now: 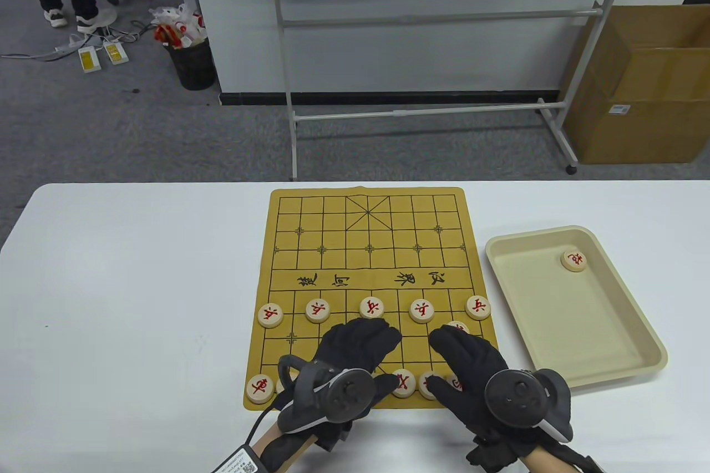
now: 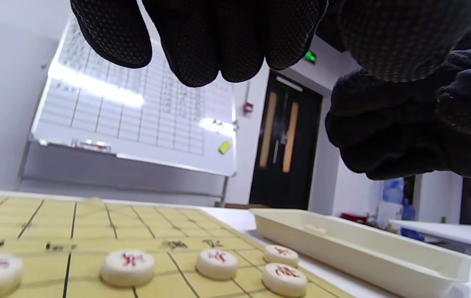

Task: Set up Chinese chess pieces

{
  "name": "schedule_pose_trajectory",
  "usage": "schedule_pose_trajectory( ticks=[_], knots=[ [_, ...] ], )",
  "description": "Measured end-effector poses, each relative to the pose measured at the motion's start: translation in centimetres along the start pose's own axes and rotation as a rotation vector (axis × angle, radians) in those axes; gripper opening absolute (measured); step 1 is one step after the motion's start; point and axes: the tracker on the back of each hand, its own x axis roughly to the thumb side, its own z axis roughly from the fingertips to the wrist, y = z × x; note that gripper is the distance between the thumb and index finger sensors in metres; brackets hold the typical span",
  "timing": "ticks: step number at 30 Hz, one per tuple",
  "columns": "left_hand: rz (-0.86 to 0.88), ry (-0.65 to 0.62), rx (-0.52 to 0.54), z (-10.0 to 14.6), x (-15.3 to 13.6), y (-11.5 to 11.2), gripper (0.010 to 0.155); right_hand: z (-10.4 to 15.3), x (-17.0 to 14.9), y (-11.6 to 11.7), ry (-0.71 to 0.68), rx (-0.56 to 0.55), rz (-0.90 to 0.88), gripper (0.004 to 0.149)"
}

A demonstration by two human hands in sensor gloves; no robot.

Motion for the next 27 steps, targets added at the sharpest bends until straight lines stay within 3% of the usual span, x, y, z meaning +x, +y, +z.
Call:
schedule_pose_trajectory(
  ticks=[10,15,18,21,24,27],
  knots=[
    [0.061,0.024,-0.020,1.4,-1.5,-1.5,0.075,-0.1,0.3,1.3,-0.020,0.041,0.028,0.076],
    [0.073,0.009,-0.004,1.8,-1.4,-0.9,0.075,-2.3,-1.0,-1.5,0.032,0.030,0.132,0.078],
    [0.076,0.003,0.001,2.0,-1.3,-0.7,0.075,-5.8,-4.5,-4.9,0.161,-0.044,0.249,0.080],
    [0.071,-0.003,0.008,2.1,-1.3,-0.5,0.075,-9.8,-9.8,-7.6,0.339,-0.021,0.380,0.086],
    [0.076,-0.001,0.007,2.2,-1.3,-0.6,0.075,-12.6,-15.5,-8.6,0.510,0.006,0.501,0.087],
    [0.075,-0.006,-0.005,2.1,-1.4,-0.6,0.075,-14.0,-21.0,-7.8,0.696,0.089,0.528,0.085]
  ],
)
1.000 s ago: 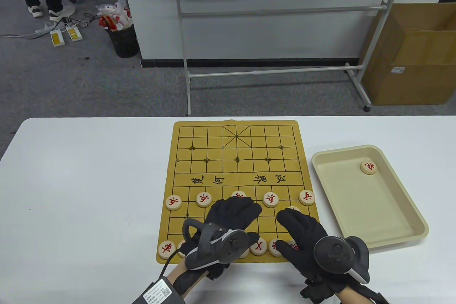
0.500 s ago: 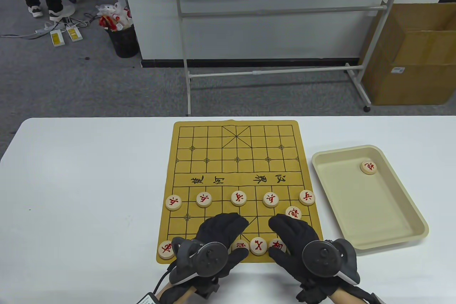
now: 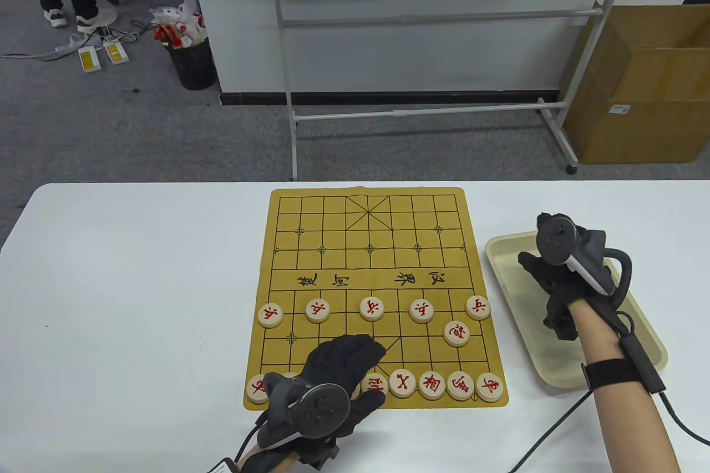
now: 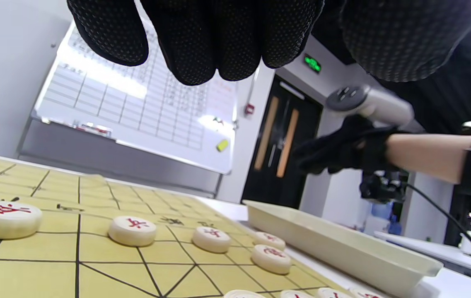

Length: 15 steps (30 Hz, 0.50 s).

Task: Set up Chinese chess pieces

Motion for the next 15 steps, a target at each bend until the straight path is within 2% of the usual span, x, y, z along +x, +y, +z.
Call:
schedule_pose_trajectory(
  ticks=[4,8,12,15],
  knots=[
    [0.001,0.003,-0.018,0.0,-0.3,-0.4,0.075,-3.4,-1.8,4.9,0.178,0.120,0.047,0.084],
    [0.003,0.005,-0.029,-0.1,-0.3,-0.5,0.075,-4.7,-2.2,7.8,0.216,0.177,0.189,0.084],
    [0.009,0.003,-0.038,-0.1,-0.3,-0.5,0.075,-5.2,-2.4,9.3,0.233,0.252,0.242,0.081],
    [0.008,0.004,-0.041,-0.1,-0.3,-0.6,0.075,-5.3,-2.5,9.1,0.242,0.180,0.185,0.076]
  ],
)
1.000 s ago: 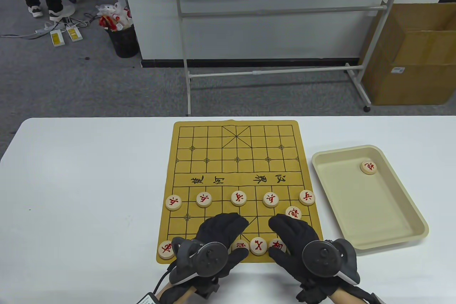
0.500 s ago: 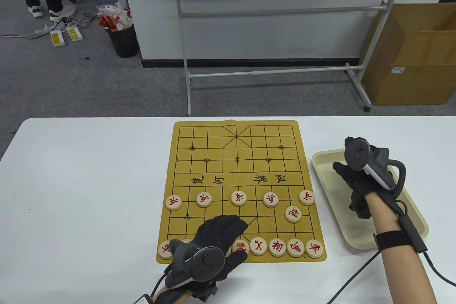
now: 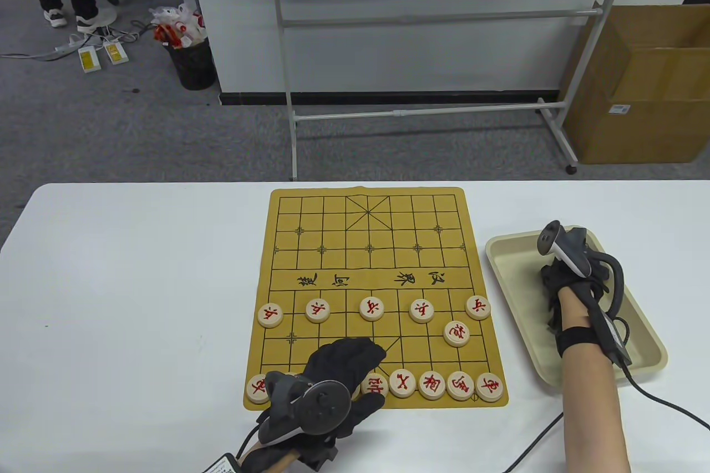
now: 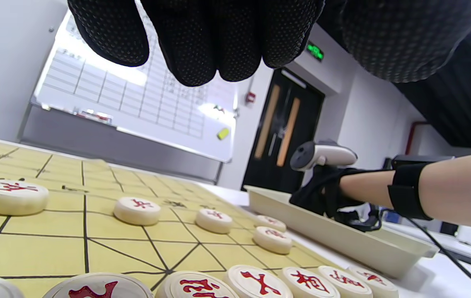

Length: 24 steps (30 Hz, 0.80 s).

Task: Set up Chinese chess pieces

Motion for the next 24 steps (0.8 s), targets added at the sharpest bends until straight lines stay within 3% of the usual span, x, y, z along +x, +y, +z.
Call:
schedule_pose_trajectory(
  ticks=[4,7,9,11,16,20,24],
  knots=[
    [-0.003,0.003,-0.002,-0.1,0.0,0.0,0.075,0.2,0.1,-0.6,-0.009,-0.088,0.060,0.062],
    [-0.006,0.005,-0.003,-0.1,0.0,-0.1,0.075,0.4,0.1,-0.8,-0.046,-0.092,0.121,0.066],
    [-0.006,0.005,-0.003,-0.1,0.0,-0.1,0.075,0.4,-0.1,-0.7,-0.056,-0.050,0.083,0.072],
    [-0.008,0.003,-0.004,-0.1,0.1,-0.1,0.076,0.3,-0.3,-0.3,-0.066,0.024,0.047,0.068],
    [-0.007,0.001,0.001,-0.1,0.1,-0.1,0.076,1.3,-0.4,-1.0,-0.122,-0.030,0.088,0.069],
    [-0.008,-0.002,0.007,-0.1,0.2,-0.1,0.076,4.6,-0.1,-4.2,-0.225,-0.083,0.022,0.071],
    [-0.018,-0.018,0.011,0.0,0.7,-0.2,0.076,10.8,0.6,-8.2,-0.399,-0.131,-0.097,0.073]
  ],
)
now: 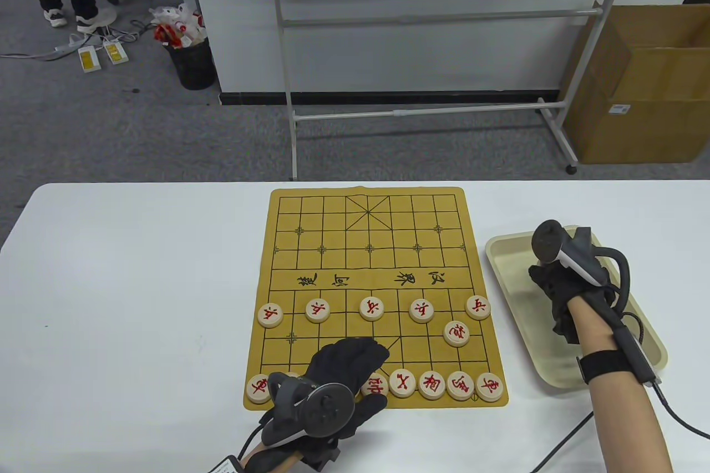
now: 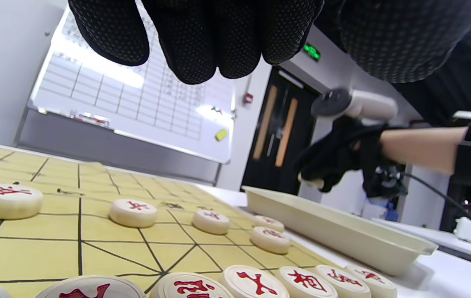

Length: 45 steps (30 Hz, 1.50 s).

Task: Set up Chinese chess pieces

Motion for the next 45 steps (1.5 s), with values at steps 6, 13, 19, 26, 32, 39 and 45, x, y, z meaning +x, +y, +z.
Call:
schedule_pose_trajectory(
  ticks=[6,13,19,26,32,39,45],
  knots=[
    [-0.030,-0.037,0.028,0.4,1.0,0.1,0.079,9.5,6.2,-1.8,-0.381,0.077,-0.333,0.072],
    [-0.027,-0.107,0.066,0.9,2.1,-0.3,0.081,18.0,11.9,2.2,-0.640,0.137,-0.522,0.076],
    [-0.107,-0.211,0.073,1.2,3.6,-1.0,0.061,19.1,13.4,4.9,-0.706,0.277,-0.793,0.088],
    [-0.149,-0.224,0.171,1.1,3.7,0.5,0.051,19.6,13.2,4.7,-0.723,0.245,-0.849,0.086],
    [-0.265,-0.015,0.223,-0.3,-1.3,4.2,0.050,20.6,12.4,3.6,-0.692,-0.039,-0.625,0.083],
    [-0.825,0.086,-0.042,-3.3,-7.0,2.0,0.050,20.8,12.2,3.4,-0.694,-0.062,-0.605,0.083],
    [-0.803,0.159,-0.223,-4.4,-10.4,-1.3,0.051,20.9,12.0,3.3,-0.693,-0.083,-0.580,0.082]
  ],
)
